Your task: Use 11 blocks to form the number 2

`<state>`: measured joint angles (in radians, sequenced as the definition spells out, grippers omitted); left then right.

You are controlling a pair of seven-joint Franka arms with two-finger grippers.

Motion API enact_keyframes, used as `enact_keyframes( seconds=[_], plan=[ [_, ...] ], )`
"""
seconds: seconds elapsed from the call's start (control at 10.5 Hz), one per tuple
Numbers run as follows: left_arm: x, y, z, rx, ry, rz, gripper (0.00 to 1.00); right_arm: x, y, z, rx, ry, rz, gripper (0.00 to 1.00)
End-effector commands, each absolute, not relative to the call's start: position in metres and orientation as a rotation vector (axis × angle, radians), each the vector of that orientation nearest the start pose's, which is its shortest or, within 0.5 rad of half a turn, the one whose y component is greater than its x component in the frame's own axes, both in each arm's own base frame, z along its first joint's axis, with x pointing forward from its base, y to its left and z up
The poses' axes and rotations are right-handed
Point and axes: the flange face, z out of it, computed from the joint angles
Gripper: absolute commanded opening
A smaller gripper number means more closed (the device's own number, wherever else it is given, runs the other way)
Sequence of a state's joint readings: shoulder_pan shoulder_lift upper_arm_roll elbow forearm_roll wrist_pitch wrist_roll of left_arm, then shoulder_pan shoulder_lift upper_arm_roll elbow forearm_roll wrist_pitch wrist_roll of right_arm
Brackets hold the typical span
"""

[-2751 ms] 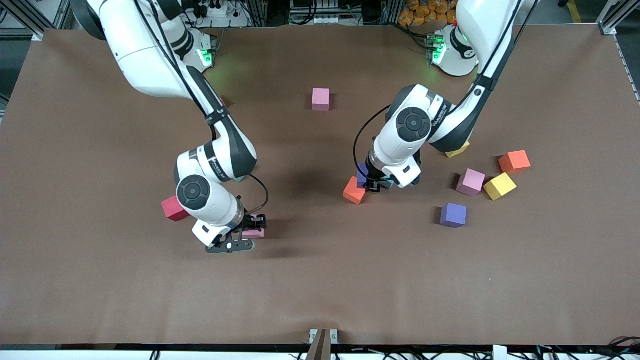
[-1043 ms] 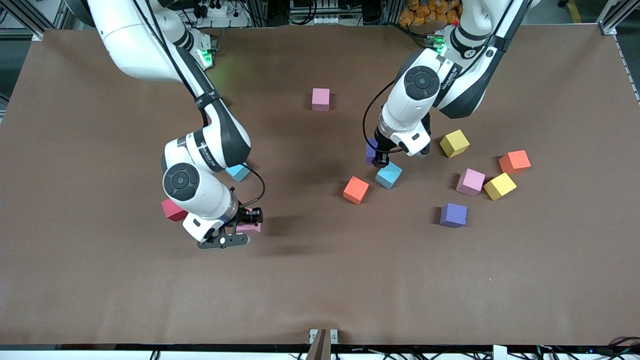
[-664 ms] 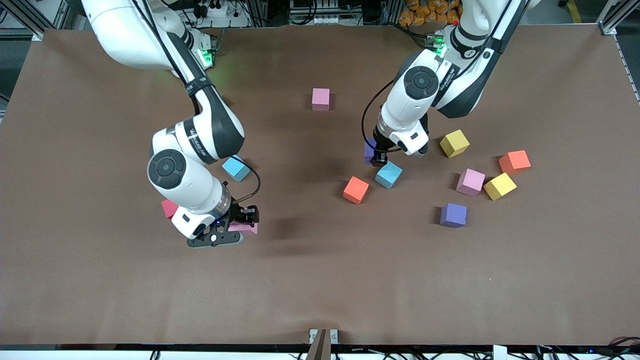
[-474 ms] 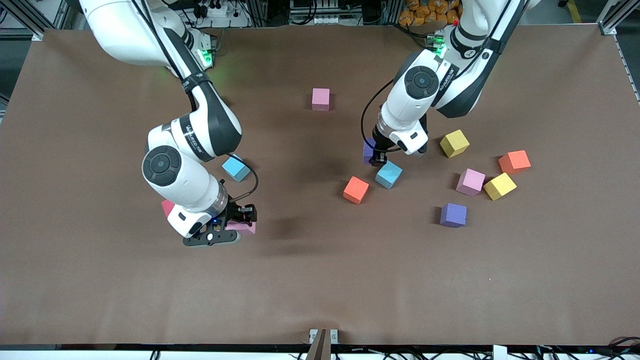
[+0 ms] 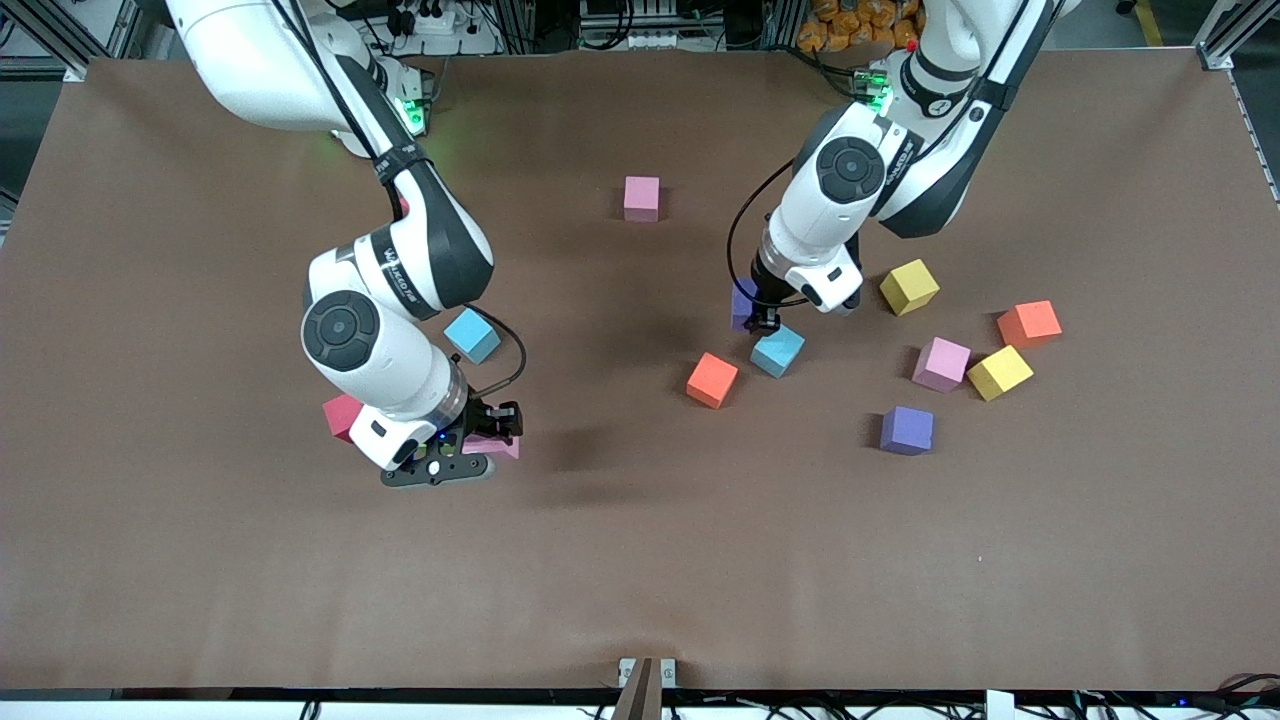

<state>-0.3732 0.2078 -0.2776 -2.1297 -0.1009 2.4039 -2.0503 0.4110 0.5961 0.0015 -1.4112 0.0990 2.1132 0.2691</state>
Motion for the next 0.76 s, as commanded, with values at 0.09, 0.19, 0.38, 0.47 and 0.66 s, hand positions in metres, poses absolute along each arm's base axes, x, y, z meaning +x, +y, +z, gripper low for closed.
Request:
enact_keyframes(
  seconds=[0.09,0.19,0.38,0.47,0.66],
  plan=[
    [0.453,-0.342,0.328,-2.386,-2.205,0.19,0.36,0.661,0.294,0.396,-2.997,-0.15,-0.156,0.0],
    [0.452,-0.342,0.327,-2.385,-2.201,0.191,0.36,0.661,0.294,0.404,-2.991,-0.145,-0.168,0.0],
    [0.451,-0.343,0.328,-2.388,-2.2,0.19,0.35,0.657,0.302,0.394,-2.996,-0.164,-0.146,0.0],
    [0.451,-0.343,0.328,-2.386,-2.202,0.19,0.35,0.654,0.307,0.391,-2.996,-0.175,-0.141,0.0],
    [0.451,-0.343,0.328,-2.386,-2.203,0.194,0.35,0.648,0.32,0.386,-2.998,-0.191,-0.125,0.0]
  ],
)
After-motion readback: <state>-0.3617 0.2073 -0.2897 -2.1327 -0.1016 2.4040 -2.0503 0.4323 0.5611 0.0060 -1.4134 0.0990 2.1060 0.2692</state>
